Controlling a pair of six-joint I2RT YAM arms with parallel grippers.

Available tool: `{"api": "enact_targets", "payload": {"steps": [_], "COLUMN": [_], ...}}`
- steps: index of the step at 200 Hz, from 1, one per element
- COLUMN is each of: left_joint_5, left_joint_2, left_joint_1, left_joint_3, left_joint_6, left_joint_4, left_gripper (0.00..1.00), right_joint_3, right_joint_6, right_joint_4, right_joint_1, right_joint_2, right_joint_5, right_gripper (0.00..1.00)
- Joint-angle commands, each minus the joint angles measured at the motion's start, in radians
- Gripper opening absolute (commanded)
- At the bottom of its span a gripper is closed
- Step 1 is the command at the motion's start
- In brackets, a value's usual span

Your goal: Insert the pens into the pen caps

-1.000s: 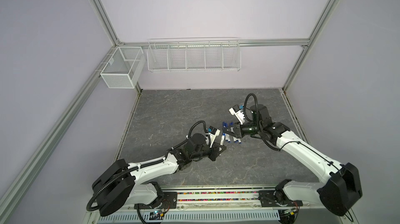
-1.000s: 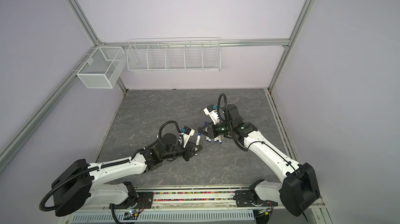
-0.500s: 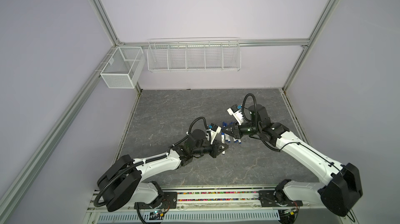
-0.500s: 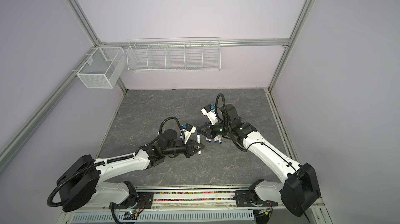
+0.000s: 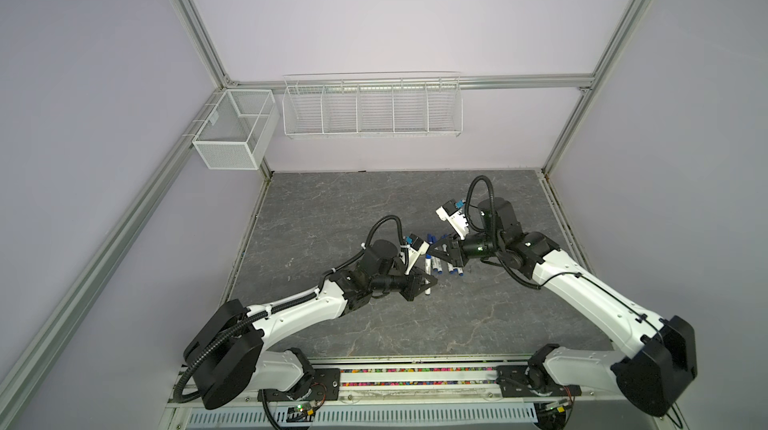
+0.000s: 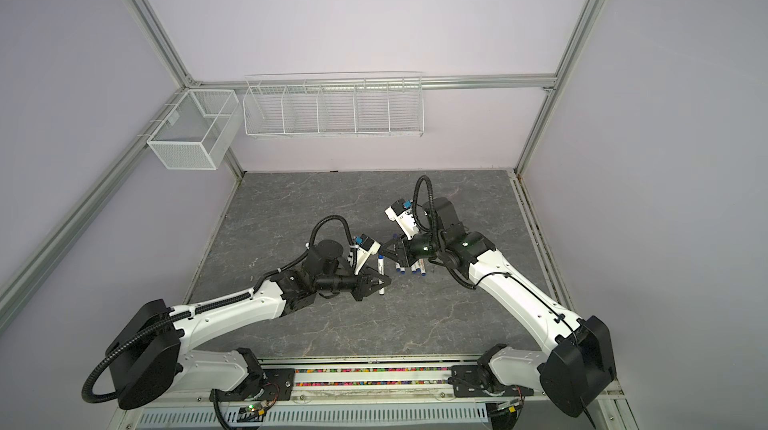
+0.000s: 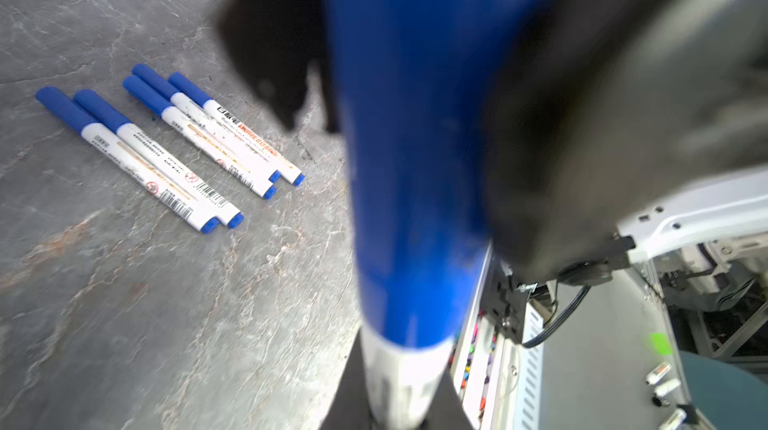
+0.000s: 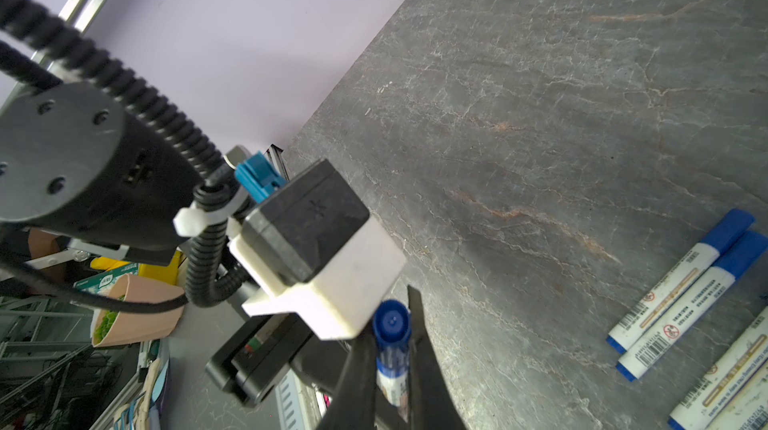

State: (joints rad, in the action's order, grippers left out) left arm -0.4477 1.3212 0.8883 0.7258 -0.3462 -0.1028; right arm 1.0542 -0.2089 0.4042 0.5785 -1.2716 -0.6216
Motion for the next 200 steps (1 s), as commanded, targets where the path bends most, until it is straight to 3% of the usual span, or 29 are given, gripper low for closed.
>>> {"api": "enact_targets", "payload": {"steps": [1, 85, 110, 143, 178, 200], "left_joint_5": [0.257, 0.165, 0.090, 0.105, 0.153, 0.167], "left_joint_2": [-0.065, 0.009, 0.034, 0.039, 0.053, 0.071], "left_joint_1": [-0.087, -0.114, -0.112, -0.089, -0.040, -0.030], "left_joint_3": [0.123, 0.283, 0.236, 0.078, -0.025, -0.065], "left_joint_6": [0.018, -0.013, -0.057, -0.154, -0.179, -0.203], "left_joint_4": [-0.209, -0.300, -0.336, -0.431, -0.465, -0.514], "left_gripper": [0.00, 0.00, 0.00, 0.00, 0.00, 0.00], "right_joint_3": [-0.067, -0.076, -0.070, -0.069, -0.057, -0.048], "right_joint_6": [0.012, 0.015, -0.019, -0.090, -0.155, -0.167], "right_joint_4": [0.441, 0.457, 0.387, 0.243, 0.145, 0.119], "right_joint_1": [0.074, 0.088, 0.033, -0.023, -0.028, -0.027], "right_joint_2": [-0.034, -0.106, -0.057, 0.037, 0.083, 0.084], "right_joint_5": [-0.183, -0.103, -0.099, -0.080, -0.018, 0.010], "right_gripper": [0.07, 0.07, 0.07, 0.08, 0.28, 0.33]}}
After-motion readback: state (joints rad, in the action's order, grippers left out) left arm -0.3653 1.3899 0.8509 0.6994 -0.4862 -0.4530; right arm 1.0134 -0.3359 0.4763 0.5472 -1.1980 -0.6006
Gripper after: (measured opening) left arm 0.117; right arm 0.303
